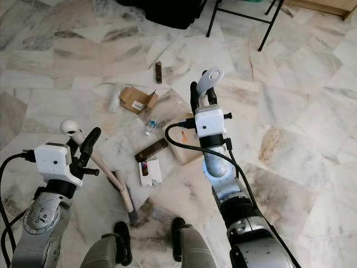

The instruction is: Sweep floor

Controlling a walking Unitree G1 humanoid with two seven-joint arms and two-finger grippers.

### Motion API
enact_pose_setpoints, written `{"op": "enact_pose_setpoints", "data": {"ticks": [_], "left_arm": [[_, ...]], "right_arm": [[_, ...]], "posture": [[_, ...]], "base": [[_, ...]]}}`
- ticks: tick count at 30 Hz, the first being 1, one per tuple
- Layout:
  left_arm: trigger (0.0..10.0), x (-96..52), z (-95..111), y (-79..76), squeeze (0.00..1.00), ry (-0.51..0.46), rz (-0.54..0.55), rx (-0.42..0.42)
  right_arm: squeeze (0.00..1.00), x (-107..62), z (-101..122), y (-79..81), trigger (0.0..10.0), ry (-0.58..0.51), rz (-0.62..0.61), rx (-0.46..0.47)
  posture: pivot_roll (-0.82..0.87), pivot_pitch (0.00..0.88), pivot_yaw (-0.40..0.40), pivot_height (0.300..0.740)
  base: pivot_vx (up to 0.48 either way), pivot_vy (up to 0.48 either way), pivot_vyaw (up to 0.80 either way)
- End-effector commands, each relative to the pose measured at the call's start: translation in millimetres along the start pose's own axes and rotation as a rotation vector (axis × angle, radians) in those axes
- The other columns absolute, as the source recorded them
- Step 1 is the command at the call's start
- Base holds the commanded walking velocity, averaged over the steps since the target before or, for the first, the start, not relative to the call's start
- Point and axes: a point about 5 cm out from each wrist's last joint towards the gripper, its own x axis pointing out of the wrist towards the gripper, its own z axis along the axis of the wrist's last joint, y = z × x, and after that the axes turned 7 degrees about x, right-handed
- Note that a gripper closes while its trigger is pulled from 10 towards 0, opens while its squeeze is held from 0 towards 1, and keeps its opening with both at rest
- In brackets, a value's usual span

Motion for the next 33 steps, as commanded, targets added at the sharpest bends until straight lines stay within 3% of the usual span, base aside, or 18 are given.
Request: {"op": "enact_pose_setpoints", "data": {"ticks": [1,5,12,18,21,33], "left_arm": [[10.0,-5.5,-5,0.0,0.0,0.037,-0.008,-0.009],[10.0,-4.9,-5,-1.2,0.0,0.035,-0.011,-0.01],[10.0,-5.7,-6,-6.9,0.0,0.042,-0.032,-0.024],[10.0,-8.4,-9,1.2,0.0,0.058,-0.026,-0.006],[10.0,-6.1,-8,10.1,0.0,0.05,-0.006,0.012],[10.0,11.8,-4,8.8,0.0,0.004,-0.009,0.009]], "right_arm": [[0.0,-16.7,-25,-6.2,10.0,0.156,-0.064,0.034],[0.0,-22.6,-36,-13.5,10.0,0.237,-0.144,0.073],[0.0,-30.3,-44,-16.0,10.0,0.275,-0.117,0.033],[0.0,-28.1,-45,-17.0,10.0,0.304,-0.171,0.106],[0.0,-15.9,-28,-18.0,10.0,0.214,-0.18,0.151],[0.0,5.7,7,-27.4,10.0,0.033,-0.183,0.15]], "posture": [[-0.05,0.444,-0.098,0.74],[-0.05,0.443,-0.1,0.74],[-0.04,0.442,-0.103,0.74],[-0.03,0.435,-0.105,0.74],[-0.04,0.412,-0.104,0.74],[-0.05,0.353,-0.099,0.74]], "base": [[0.0,0.0,0.0],[0.0,0.0,0.0],[0.0,0.0,0.0],[0.0,0.0,0.0],[0.0,0.0,0.0],[0.0,0.0,0.0]]}}
